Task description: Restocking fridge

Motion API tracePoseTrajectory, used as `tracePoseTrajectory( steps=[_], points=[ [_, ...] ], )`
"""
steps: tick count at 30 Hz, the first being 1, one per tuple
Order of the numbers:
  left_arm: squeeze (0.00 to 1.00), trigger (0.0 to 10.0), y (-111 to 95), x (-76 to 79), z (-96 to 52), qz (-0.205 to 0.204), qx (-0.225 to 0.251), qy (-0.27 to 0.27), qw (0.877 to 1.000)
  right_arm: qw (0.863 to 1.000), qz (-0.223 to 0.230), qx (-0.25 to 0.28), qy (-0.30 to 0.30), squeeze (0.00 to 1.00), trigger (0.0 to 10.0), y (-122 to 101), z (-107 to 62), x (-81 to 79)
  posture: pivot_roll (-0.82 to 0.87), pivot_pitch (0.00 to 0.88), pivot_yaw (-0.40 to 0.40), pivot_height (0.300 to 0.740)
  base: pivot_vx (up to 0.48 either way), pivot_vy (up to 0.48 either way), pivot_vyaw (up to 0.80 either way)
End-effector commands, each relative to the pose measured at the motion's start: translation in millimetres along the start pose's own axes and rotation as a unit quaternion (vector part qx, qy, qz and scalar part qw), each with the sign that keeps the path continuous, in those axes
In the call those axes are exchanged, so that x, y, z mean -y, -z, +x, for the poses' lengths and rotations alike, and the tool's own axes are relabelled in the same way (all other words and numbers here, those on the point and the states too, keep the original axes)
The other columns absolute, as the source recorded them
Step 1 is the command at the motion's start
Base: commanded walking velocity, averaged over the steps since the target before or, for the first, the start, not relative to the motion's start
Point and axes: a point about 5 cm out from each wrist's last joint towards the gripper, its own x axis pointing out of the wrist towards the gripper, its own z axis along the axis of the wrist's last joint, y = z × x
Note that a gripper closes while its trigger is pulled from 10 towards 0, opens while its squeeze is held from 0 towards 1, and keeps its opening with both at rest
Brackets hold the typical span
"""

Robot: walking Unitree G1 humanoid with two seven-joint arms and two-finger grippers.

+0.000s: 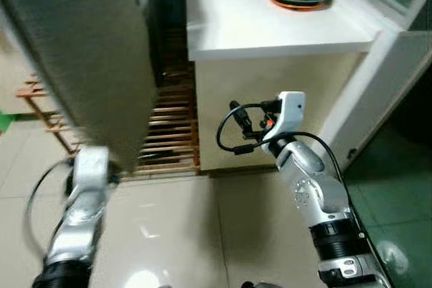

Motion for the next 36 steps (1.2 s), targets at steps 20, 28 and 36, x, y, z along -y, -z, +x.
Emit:
tracePoseTrajectory(
  steps=[20,28,36],
  points=[
    [0.0,10.0,-162.7,67.9,-86.9,-0.082,0.415,0.184,0.887,0.998,-0.034,0.051,0.032,0.0,10.0,-10.3,1.2,9.0,-0.03,0.0,-0.021,0.74,0.021,0.0,0.0],
    [0.0,10.0,-173.0,68.9,-86.4,-0.115,0.396,0.186,0.892,0.998,-0.055,0.033,0.019,0.0,10.0,6.5,-14.0,5.8,-0.06,0.0,0.002,0.74,0.462,0.0,0.0],
    [0.0,10.0,-169.3,71.7,-84.6,-0.121,0.379,0.188,0.898,0.998,-0.056,0.032,0.025,0.0,10.0,6.7,-15.7,8.7,-0.07,0.0,-0.007,0.74,0.465,0.0,0.0]
  ],
)
